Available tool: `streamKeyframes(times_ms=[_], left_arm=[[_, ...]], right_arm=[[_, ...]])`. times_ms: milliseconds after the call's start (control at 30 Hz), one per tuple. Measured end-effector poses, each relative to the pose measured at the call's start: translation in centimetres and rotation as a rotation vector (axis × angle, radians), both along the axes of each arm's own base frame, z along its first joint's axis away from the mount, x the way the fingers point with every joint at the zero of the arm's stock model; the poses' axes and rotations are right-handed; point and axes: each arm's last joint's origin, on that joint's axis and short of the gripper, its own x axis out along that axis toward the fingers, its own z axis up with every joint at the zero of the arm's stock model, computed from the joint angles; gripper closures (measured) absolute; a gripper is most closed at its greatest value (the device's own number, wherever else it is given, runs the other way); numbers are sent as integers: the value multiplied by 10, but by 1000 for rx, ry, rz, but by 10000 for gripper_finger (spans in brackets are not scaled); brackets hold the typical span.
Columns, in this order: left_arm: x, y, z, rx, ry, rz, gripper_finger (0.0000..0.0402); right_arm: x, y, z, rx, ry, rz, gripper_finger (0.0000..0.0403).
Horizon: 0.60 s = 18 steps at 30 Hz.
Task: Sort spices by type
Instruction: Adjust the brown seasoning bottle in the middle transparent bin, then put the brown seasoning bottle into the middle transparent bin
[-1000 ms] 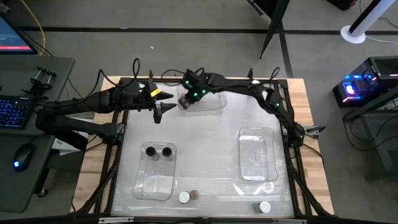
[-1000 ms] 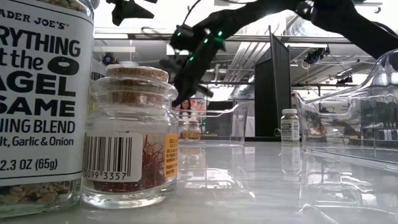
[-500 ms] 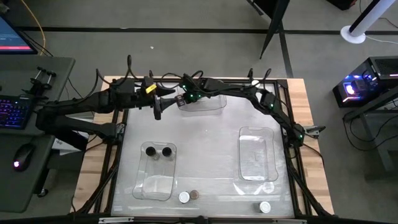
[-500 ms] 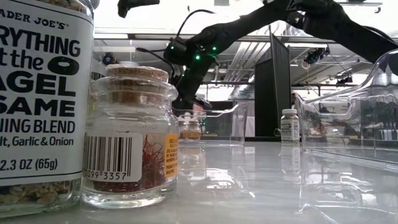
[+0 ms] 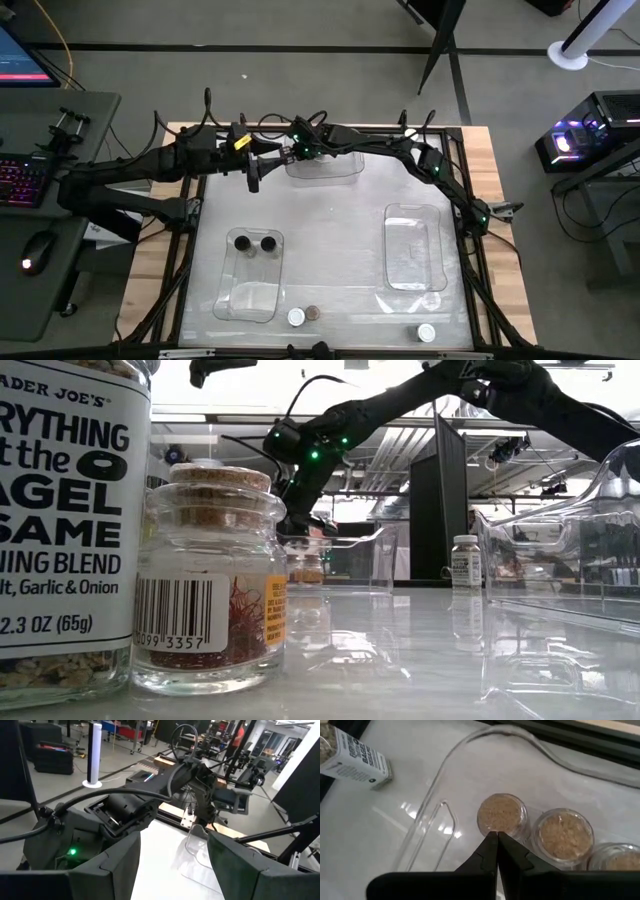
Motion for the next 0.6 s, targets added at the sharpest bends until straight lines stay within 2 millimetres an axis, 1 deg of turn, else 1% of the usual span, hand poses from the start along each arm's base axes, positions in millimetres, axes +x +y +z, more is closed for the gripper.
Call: streamKeyframes(times_ms=[133, 233, 367, 433, 500, 600], left_arm=[[0, 0, -1, -2, 10, 0, 184], [0, 0, -2, -2, 16, 0, 184], [0, 0, -2, -3, 18, 0, 184], [0, 0, -2, -3, 19, -1, 184], [-1, -1, -2, -5, 20, -10, 184], [-2, -2, -1, -9, 19, -35, 184]], right_arm=[[0, -1, 0, -17, 4, 1, 403], [-2, -1, 3, -27, 30, 35, 403], [-8, 0, 22, -61, 74, 99, 403], [-14, 1, 32, -78, 113, 146, 403], [-23, 3, 44, -76, 155, 207, 403], [-42, 9, 62, -58, 251, 289, 403]])
